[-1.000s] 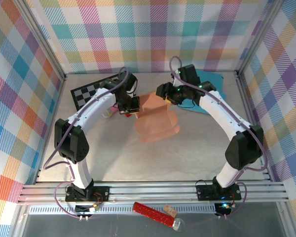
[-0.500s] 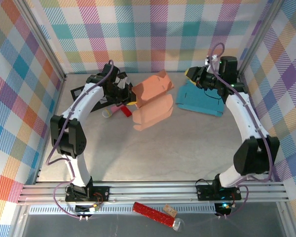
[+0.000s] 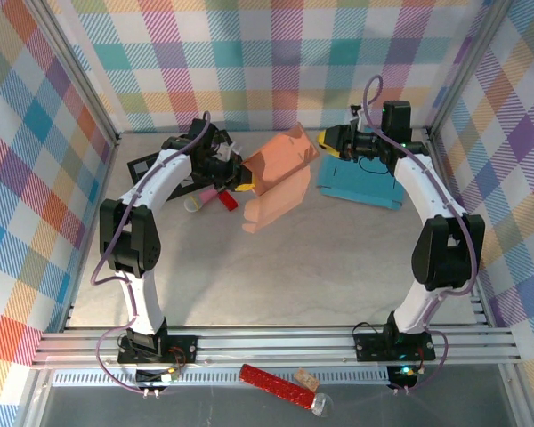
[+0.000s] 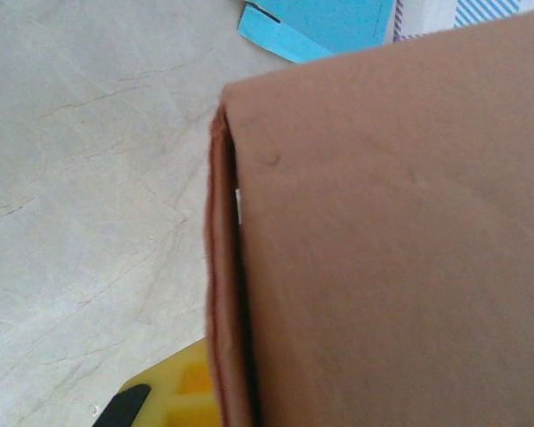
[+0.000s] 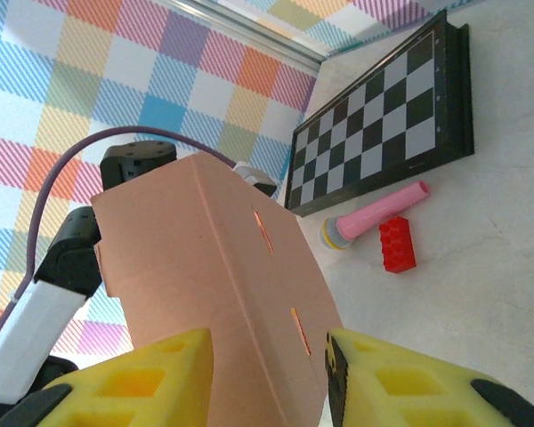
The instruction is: Fold the paper box
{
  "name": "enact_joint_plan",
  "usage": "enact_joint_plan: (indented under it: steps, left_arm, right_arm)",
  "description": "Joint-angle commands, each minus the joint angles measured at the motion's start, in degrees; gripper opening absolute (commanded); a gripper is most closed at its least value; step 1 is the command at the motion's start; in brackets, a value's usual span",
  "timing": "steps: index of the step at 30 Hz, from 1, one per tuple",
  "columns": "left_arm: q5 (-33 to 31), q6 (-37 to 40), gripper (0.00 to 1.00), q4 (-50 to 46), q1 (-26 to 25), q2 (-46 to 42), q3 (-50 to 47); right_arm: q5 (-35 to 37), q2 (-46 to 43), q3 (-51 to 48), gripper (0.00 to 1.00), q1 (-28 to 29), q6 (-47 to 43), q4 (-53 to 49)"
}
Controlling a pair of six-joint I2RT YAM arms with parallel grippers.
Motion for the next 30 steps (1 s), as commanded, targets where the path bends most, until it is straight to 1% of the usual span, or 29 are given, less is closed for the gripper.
enact_joint_plan:
  steps: [1,6,14,17,20,30]
  left_arm:
    - [1.9,1.1,0.00,-0.6,0.6,0.4,0.7]
    - [1.9,1.2,0.00,-0.8,0.5,0.7,0.8]
    - [1.9,1.0,0.00,-0.9,0.5,1.0,1.2]
    - [1.7,1.1,0.00,-0.9,0.5,1.0,1.1]
    - [1.4,1.2,0.00,-1.1,0.5,1.1,1.2]
    - [1.0,1.0,0.00,-1.2,0.5,1.4,1.5]
  right_arm:
    - [-3.8,1.3,2.6,0.40,0.2,-2.2,0.0]
    - [-4.9,2.6,4.8,0.40,1.3,-2.3,-1.0]
    - [-5.2,4.7,8.6,0.37,3.6,-5.6,-6.6]
    - [-4.5,4.9,9.5,0.36,4.6,-7.9,-9.8]
    - [-3.7,4.2,9.1,0.35,5.3,-8.4,-10.5]
    - [5.9,3.0,11.6,0.35,7.7,-16.4,-20.6]
